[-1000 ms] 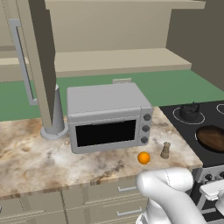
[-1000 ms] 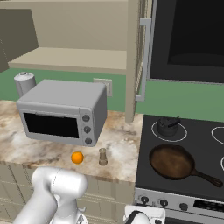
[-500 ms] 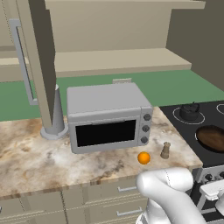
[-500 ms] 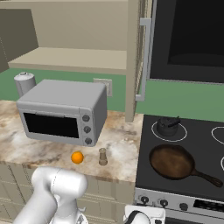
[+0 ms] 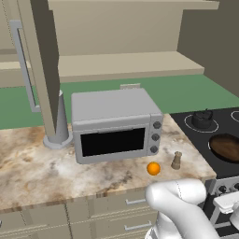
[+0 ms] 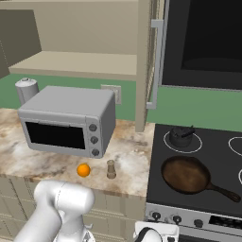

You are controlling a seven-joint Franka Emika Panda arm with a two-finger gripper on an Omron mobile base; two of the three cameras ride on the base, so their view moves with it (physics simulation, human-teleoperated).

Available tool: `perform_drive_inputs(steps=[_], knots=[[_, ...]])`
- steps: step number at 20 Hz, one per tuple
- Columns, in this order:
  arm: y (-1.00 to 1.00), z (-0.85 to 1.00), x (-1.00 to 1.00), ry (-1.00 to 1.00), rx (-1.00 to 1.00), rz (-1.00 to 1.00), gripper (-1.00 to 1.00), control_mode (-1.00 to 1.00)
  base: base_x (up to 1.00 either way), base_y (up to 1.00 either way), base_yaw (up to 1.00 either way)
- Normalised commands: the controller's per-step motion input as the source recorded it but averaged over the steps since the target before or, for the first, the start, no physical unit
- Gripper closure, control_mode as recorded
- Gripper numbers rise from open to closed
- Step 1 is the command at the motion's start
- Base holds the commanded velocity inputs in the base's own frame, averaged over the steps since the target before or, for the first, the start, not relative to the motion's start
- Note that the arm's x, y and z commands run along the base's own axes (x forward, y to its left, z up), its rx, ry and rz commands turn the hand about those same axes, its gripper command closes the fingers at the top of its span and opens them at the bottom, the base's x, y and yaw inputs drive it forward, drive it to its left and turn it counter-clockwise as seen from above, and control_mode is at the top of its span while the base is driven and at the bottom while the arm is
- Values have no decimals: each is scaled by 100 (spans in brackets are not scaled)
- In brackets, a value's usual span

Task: Pick the pan from the cabinet and place it on the stove. Then turn on the stove burner for the pan.

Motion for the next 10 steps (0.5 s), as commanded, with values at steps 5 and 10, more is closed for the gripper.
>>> perform_drive_inputs(steps=[5,10], knots=[[0,6,0,0,0,0,-100,-100,0,0,0],[0,4,0,0,0,0,-100,-100,0,0,0]])
